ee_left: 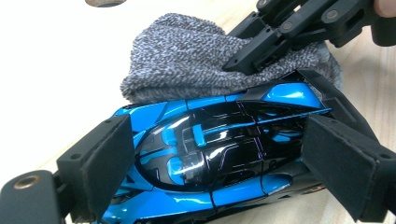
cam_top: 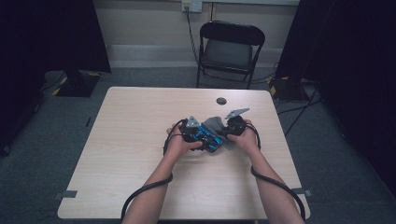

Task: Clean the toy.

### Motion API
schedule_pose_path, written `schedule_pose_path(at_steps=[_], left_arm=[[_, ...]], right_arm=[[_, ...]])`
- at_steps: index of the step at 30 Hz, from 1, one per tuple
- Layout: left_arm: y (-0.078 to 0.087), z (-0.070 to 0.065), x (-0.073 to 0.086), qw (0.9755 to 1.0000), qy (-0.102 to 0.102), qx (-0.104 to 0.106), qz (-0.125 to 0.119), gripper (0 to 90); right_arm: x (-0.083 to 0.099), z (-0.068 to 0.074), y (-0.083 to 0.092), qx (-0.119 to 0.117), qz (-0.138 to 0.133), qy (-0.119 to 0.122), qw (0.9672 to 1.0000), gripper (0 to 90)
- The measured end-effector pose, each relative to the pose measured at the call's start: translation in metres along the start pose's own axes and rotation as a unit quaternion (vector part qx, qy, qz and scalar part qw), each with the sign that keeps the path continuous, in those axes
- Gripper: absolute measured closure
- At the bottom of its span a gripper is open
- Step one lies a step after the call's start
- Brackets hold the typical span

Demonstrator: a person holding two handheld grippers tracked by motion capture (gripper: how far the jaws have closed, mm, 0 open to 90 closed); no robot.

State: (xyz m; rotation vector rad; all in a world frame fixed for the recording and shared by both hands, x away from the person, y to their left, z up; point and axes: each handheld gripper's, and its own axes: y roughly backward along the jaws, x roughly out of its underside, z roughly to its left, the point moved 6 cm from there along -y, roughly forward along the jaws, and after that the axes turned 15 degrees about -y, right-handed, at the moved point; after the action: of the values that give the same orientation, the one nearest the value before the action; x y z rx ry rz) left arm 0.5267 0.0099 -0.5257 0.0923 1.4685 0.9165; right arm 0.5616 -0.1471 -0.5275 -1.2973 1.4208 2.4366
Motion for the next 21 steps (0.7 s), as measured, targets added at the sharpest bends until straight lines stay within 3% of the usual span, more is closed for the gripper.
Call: schedule_pose_path(at_steps=[21], left_arm=[[0.000,0.000,0.000,1.0000,0.000,0.001,0.002,9.7]], right_arm=[[0.016,-0.004,0.015,-0.003,-0.008,0.000,1.0000,76.6]])
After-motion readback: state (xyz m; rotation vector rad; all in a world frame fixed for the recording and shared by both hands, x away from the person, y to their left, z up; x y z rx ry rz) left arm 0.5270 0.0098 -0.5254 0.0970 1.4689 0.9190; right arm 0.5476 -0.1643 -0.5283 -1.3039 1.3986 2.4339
